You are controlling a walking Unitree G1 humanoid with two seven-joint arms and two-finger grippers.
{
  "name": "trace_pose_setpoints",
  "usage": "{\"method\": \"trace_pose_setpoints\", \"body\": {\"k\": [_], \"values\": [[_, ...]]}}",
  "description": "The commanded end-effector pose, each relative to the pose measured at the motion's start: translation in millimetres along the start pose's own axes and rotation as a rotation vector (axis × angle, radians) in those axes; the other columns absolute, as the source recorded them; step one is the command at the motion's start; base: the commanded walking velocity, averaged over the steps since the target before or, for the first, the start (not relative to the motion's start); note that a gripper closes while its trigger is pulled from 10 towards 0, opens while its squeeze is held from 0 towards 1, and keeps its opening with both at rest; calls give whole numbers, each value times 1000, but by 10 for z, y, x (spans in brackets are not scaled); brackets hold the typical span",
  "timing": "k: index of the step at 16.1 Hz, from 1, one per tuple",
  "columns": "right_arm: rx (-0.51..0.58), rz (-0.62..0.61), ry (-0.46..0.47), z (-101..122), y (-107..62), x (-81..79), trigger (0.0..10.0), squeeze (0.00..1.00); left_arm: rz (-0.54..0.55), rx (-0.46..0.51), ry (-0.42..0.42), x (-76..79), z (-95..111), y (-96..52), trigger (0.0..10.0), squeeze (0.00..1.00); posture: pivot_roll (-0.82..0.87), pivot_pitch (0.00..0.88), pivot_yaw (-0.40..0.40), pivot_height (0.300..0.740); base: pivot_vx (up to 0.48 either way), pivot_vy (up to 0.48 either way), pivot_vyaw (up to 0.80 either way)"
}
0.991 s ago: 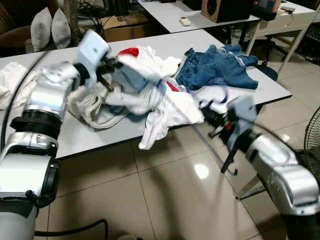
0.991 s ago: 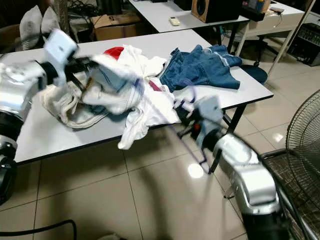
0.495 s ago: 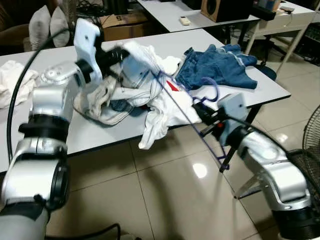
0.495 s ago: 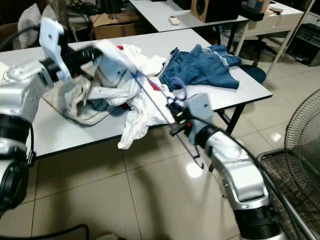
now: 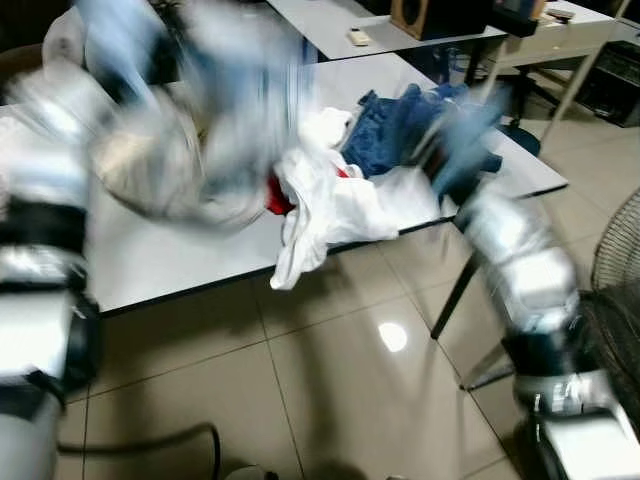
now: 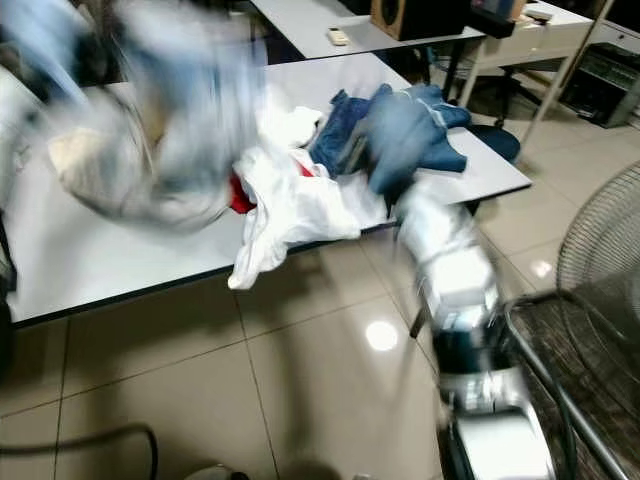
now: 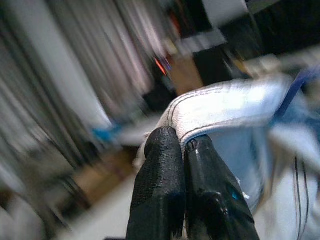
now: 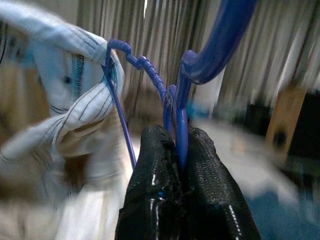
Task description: Hang hanger
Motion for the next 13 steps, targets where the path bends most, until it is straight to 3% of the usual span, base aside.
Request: {"method": "trace_pose_setpoints", "body": {"k": [1, 4, 6, 8, 9, 10, 12, 13], "values": [[-24, -41, 0, -57, -86, 129, 10000, 0, 34, 46, 107, -135, 179, -45, 0, 0, -146, 0, 9, 740, 0, 0, 0], [-186, 11, -48, -456, -220, 10, 10000, 0, -30, 47, 147, 24, 121, -25, 0, 0, -146, 0, 8, 740, 0, 0, 0], [-251, 3, -60, -609, -335, 9, 10000, 0, -109, 63, 100, 173, 74, 3, 0, 0, -149, 0, 12, 740, 0, 0, 0], [-326, 29, -123, -734, -451, 12, 10000, 0, -261, -23, 60, 447, -104, -8, 0, 0, -153, 0, 19, 740, 0, 0, 0], [-340, 40, -157, -763, -480, 15, 10000, 0, -284, -30, 43, 536, -146, -10, 0, 0, -153, 0, 19, 740, 0, 0, 0], [-338, 35, -153, -771, -495, 19, 10000, 0, -275, -29, -15, 624, -190, 4, 0, 0, -161, 0, 27, 740, 0, 0, 0], [-330, 17, -138, -765, -518, 27, 10000, 0, -251, -86, -19, 756, -336, 2, 0, 0, -163, 0, 28, 740, 0, 0, 0], [-332, -20, -95, -795, -582, 36, 10000, 0, -254, -197, -22, 919, -609, -90, 353, 0, -166, 0, 25, 740, 0, 0, 0]]}}
Point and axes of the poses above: a point about 5 cm out from each wrist's last joint towards the gripper, its own y axis pointing out of the wrist towards the gripper, its own z axis along the axis of the wrist's last joint, x = y × z, the point moved 1 cm from there along y, pointing out of the wrist towards the gripper, and after that the axes turned 7 degrees about y, right-handed, at the moved point
